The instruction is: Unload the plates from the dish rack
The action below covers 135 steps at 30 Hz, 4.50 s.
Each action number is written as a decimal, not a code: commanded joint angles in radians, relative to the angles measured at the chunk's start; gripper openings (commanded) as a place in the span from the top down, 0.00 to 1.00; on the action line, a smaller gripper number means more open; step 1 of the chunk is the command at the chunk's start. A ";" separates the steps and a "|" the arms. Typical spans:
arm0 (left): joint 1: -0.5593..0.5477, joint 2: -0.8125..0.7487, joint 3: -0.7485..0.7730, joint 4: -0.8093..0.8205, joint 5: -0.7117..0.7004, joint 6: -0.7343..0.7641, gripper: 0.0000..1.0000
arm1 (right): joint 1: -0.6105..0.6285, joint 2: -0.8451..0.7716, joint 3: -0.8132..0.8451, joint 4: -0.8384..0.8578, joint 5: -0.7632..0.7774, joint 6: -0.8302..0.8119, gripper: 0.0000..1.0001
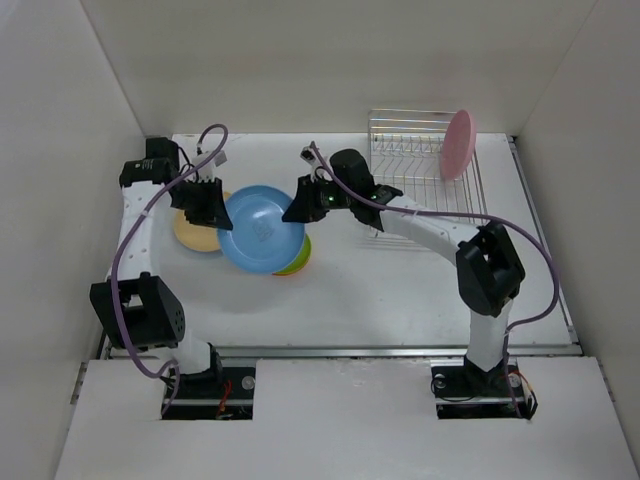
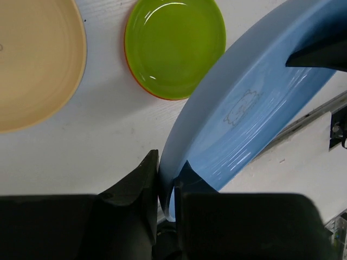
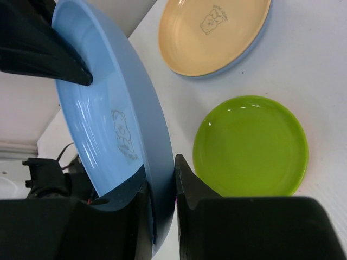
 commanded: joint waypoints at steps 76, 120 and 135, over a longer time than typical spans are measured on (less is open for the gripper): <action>0.259 0.085 0.046 0.236 -0.404 -0.260 0.00 | -0.456 -0.163 0.397 -0.632 1.125 -0.103 0.22; 0.153 -0.153 0.024 -0.006 0.017 -0.010 0.00 | -0.104 -0.306 0.287 -0.349 1.101 -0.354 1.00; 0.123 -0.098 -0.027 0.032 -0.021 -0.017 0.00 | 0.103 -0.033 0.101 0.041 0.135 -0.020 1.00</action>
